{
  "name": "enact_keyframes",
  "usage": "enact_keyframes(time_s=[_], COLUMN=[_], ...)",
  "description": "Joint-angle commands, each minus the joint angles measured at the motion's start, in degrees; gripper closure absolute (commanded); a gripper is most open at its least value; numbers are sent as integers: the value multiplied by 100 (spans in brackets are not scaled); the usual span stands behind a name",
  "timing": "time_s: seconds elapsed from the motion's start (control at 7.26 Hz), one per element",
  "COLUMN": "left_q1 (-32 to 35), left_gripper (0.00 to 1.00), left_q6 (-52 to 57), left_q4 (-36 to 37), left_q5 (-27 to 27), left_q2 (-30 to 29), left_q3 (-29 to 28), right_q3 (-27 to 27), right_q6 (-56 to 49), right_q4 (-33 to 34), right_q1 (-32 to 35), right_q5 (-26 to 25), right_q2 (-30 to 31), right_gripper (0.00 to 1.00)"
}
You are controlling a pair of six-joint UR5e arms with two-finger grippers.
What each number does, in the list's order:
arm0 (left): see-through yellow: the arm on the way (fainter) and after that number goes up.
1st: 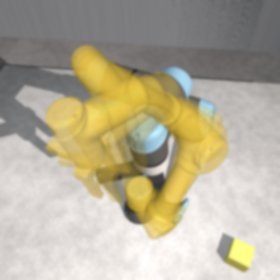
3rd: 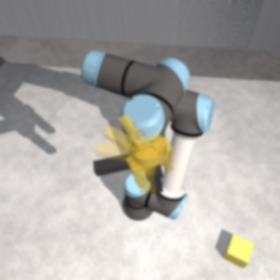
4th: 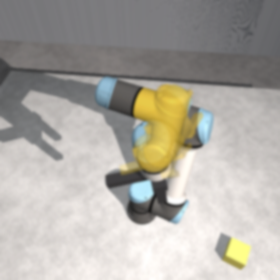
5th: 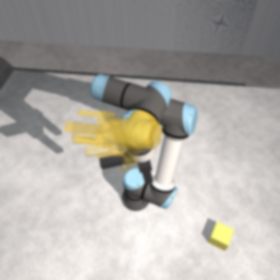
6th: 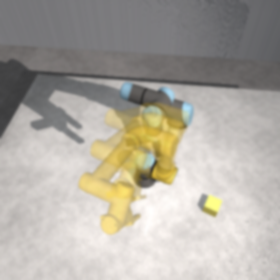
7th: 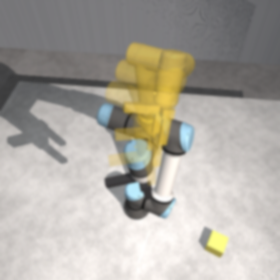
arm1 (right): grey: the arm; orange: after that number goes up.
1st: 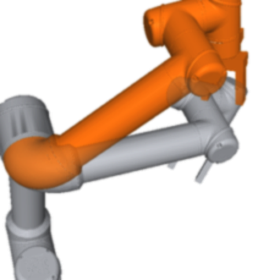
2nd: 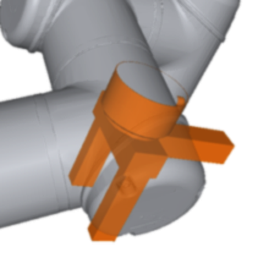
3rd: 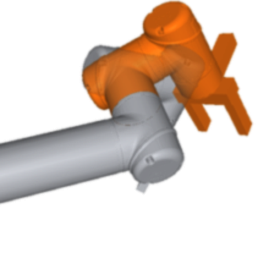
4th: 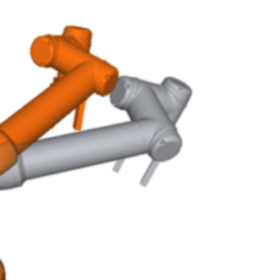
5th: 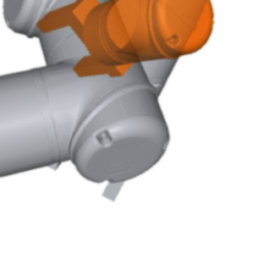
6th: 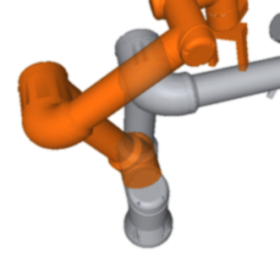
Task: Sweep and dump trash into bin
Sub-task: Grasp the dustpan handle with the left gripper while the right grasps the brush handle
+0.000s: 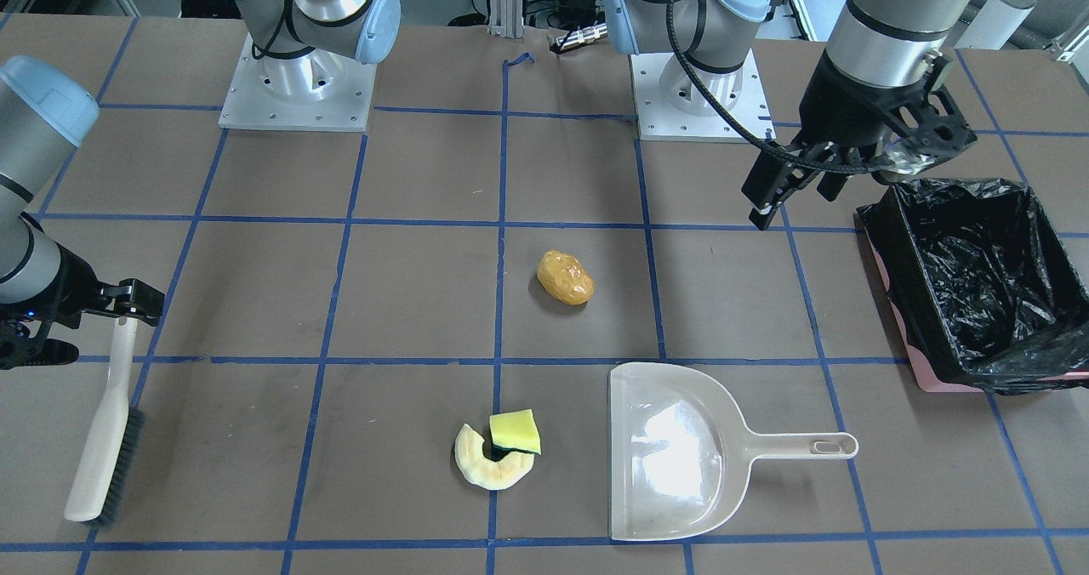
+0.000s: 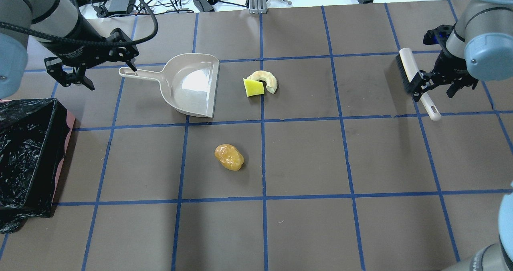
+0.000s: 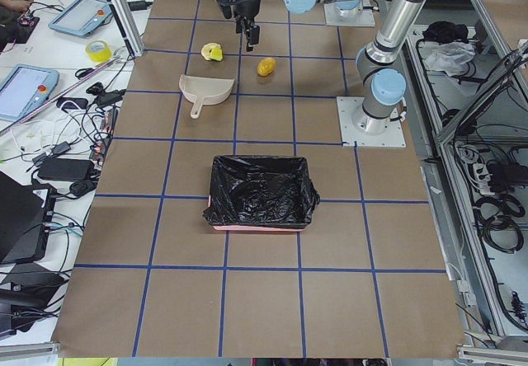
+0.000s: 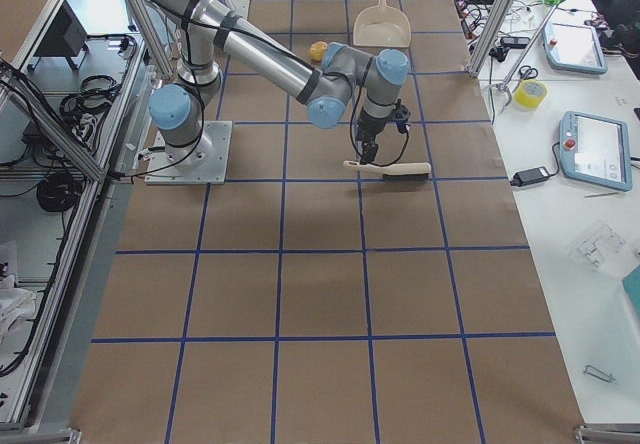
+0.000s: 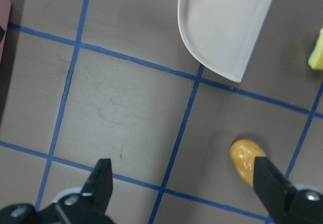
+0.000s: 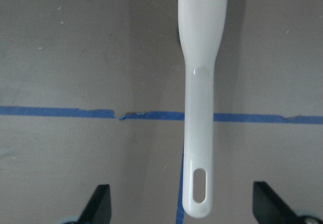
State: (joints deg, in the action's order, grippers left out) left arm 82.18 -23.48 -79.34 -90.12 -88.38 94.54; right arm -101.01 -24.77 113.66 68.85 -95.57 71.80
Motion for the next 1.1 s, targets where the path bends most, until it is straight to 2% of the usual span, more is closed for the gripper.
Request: enact_keyframes(time_s=[0.0,0.28,0.41,0.55,0.83,0.96], left_q1=[-290,-282,-282,-282,-282,-291], left_gripper=[0,0,0,0,0,0], left_q6=[-1353,-2621,-2905,-3204,-3461,-3410], left_q4=[138,138,451,1089,1481,2057], left_q5=[82,100,213,232,206,162], left_q2=[-607,-1363,-1741,-2153,-2840,-3182], left_q3=[-660,-1322,-1385,-1359,-1412,-1395], right_q3=[-129,-156,-165,-165,-165,-165], right_q6=[-107,-98,-98,-107,-54,-46], right_q4=[209,200,200,209,218,218], right_q1=[-56,-73,-151,-161,-187,-187], right_q5=[21,21,21,21,21,21], right_q2=[-235,-245,-254,-254,-245,-245], right_gripper=[4,7,14,23,30,37])
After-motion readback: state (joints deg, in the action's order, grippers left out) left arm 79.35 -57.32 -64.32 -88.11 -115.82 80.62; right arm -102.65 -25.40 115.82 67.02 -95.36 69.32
